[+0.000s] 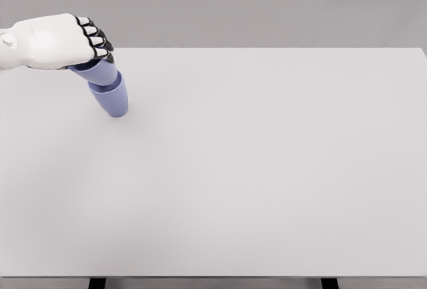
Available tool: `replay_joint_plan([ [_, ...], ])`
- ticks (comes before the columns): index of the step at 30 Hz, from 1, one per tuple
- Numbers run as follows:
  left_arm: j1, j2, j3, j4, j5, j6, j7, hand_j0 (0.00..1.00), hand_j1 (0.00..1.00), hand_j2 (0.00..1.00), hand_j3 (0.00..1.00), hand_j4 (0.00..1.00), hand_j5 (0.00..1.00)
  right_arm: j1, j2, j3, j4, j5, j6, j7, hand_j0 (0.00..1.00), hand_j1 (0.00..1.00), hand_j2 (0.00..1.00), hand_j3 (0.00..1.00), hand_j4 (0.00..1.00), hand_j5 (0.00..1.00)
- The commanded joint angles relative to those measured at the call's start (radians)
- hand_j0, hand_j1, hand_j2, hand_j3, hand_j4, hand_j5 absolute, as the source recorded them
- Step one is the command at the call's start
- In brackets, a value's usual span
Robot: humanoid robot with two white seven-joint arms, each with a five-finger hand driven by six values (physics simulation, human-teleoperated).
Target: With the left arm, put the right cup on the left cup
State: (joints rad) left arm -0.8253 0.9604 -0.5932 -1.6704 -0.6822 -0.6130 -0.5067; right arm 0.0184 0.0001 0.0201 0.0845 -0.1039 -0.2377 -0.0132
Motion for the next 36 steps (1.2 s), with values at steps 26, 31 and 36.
replay_joint_plan([
  [26, 0.015, 0.0, -0.007, 0.049, 0.0, 0.002, -0.015, 1.0, 1.0, 1.0, 1.0, 1.0, 1.0, 0.0, 0.0, 0.0, 0.0, 0.0, 0.0, 0.001, 1.0, 1.0, 1.0, 1.0, 1.0, 1.0],
  [31, 0.015, 0.0, -0.007, 0.049, 0.0, 0.002, -0.015, 1.0, 1.0, 1.0, 1.0, 1.0, 1.0, 0.0, 0.0, 0.0, 0.0, 0.0, 0.0, -0.001, 1.0, 1.0, 1.0, 1.0, 1.0, 1.0],
  [36, 0.009, 0.001, 0.004, 0.063, 0.006, 0.002, -0.013, 1.0, 1.0, 1.0, 1.0, 1.0, 1.0, 0.0, 0.0, 0.0, 0.0, 0.0, 0.0, -0.001, 1.0, 1.0, 1.0, 1.0, 1.0, 1.0],
])
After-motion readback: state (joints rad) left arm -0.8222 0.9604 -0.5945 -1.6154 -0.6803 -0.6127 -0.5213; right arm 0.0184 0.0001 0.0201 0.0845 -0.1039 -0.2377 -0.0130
